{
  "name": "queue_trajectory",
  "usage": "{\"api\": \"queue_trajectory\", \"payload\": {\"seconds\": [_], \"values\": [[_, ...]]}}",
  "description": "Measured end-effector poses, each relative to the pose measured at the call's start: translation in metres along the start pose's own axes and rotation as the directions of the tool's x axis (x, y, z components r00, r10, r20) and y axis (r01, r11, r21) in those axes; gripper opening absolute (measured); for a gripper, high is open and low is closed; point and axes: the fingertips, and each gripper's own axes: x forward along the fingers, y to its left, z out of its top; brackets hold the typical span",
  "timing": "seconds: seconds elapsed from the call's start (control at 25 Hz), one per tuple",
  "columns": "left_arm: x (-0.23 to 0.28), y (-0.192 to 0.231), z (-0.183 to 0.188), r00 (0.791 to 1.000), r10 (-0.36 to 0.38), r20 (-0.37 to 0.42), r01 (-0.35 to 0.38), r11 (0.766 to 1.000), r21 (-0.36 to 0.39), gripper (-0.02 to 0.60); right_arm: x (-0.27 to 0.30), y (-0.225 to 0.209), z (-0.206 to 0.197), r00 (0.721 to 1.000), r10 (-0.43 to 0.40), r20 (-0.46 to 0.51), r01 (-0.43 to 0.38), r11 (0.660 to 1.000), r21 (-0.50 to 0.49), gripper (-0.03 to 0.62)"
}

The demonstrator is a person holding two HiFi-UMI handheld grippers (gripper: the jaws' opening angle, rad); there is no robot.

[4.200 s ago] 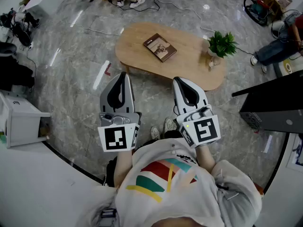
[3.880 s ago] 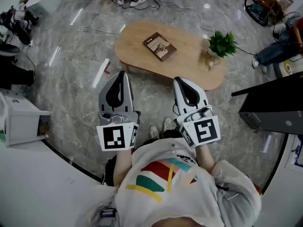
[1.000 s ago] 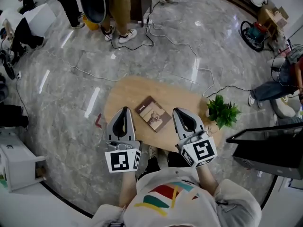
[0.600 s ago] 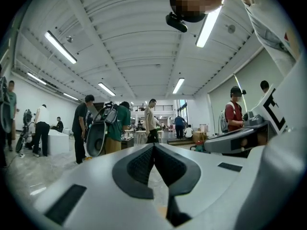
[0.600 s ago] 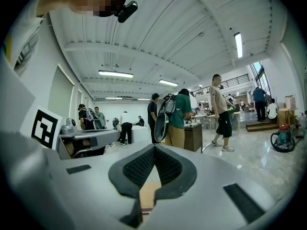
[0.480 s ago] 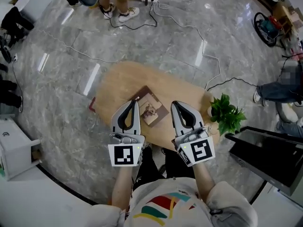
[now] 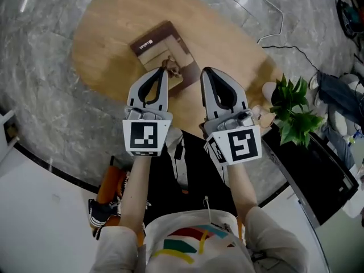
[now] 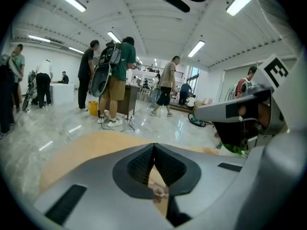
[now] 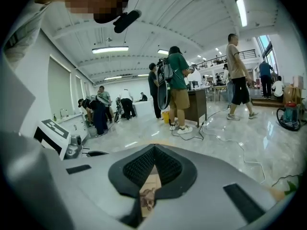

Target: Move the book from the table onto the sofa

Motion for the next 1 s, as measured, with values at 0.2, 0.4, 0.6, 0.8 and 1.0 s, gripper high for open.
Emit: {"api": "queue_trajectory", "payload": {"seconds": [0.2, 0.4, 0.6, 0.8, 1.0], "values": [[0.017, 0.001, -0.08, 0.994, -0.021, -0.104, 0.019, 1.0, -0.019, 0.008, 0.014, 0.018, -0.062, 0.994, 0.06, -0.092, -0.061, 0.998, -0.009, 0.012], [0.026, 0.007, -0.138, 0.98, -0.046, -0.193, 0.045, 0.999, -0.01, 0.008, 0.018, 0.031, -0.107, 0.984, 0.084, -0.159, -0.088, 0.996, -0.018, 0.012], [0.031, 0.008, -0.168, 0.973, -0.06, -0.223, 0.048, 0.997, -0.059, 0.008, 0.021, 0.046, -0.133, 0.976, 0.098, -0.192, -0.104, 0.994, -0.021, 0.012], [0.035, 0.005, -0.182, 0.966, -0.091, -0.241, 0.077, 0.995, -0.066, 0.008, 0.026, 0.062, -0.136, 0.974, 0.113, -0.197, -0.126, 0.99, -0.056, 0.012], [0.036, 0.006, -0.183, 0.96, -0.084, -0.268, 0.081, 0.996, -0.022, 0.006, 0.027, 0.074, -0.133, 0.972, 0.123, -0.201, -0.139, 0.988, -0.071, 0.012]]}}
